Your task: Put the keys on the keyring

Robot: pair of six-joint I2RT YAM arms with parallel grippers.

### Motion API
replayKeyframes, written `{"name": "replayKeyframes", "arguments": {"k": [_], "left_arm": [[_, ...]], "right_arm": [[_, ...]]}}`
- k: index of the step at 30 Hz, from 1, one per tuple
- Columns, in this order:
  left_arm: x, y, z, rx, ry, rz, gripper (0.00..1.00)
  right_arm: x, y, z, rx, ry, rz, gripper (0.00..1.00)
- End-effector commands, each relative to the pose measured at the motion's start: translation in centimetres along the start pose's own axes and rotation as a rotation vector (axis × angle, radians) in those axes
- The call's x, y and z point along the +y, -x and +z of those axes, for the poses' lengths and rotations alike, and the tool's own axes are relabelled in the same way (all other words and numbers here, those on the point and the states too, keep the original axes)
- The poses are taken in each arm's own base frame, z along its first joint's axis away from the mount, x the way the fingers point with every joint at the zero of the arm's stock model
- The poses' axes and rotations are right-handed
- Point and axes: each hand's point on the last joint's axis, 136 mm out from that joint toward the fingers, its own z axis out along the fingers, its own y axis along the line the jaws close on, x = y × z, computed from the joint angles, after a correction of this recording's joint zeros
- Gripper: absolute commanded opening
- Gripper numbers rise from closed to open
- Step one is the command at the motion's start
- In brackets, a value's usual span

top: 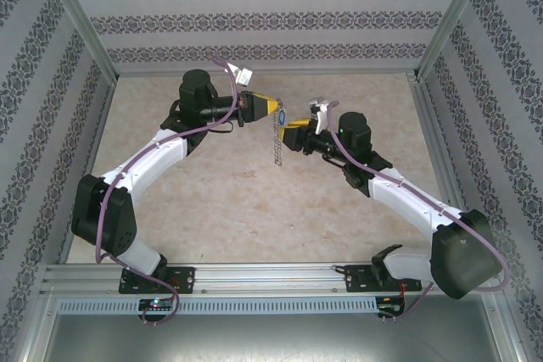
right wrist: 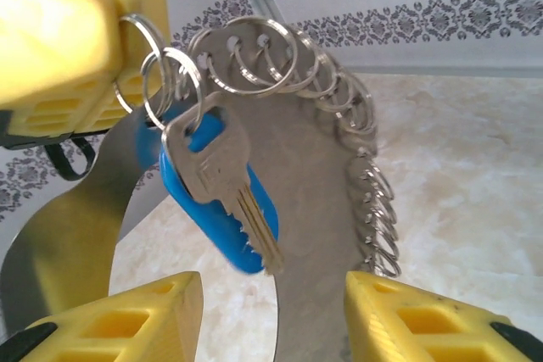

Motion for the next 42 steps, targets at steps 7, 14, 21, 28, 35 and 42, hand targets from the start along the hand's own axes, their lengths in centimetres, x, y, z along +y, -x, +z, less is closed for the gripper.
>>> {"name": "replayKeyframes", "arguments": {"k": [7,14,21,28,35,42], "left_arm": [[-2.9,1.7,-0.2,-0.037,-0.062,0.086,0.00],[-2.8,1.5,-0.1,-0.033,-0.064,0.083,0.00],[-2.7,1.5,0.1,-0.034,-0.064,0.080,0.00],[-2.8,1.6,0.1,-0.035,-0.067,0.081,0.00],[-2.8,1.8,0.0,-0.041,-0.062,0.084,0.00],[-2.6,1.8,0.1,-0.044,-0.056,0.084,0.00]], "right_arm": [[1.3,2.5,0.2,-0.045,0.013,-0.066,0.48],[1.7,3.0,0.6,-0.045,0.039,-0.068,0.46],[2.6,2.8,0.8,-0.020,0.083,-0.074,0.30],[2.8,1.9,0.7,0.013,0.086,-0.082,0.15],[3.2,1.3,0.5,0.041,0.100,-0.085,0.00],[4.6,0.3,0.4,0.086,0.124,-0.113,0.00]]}}
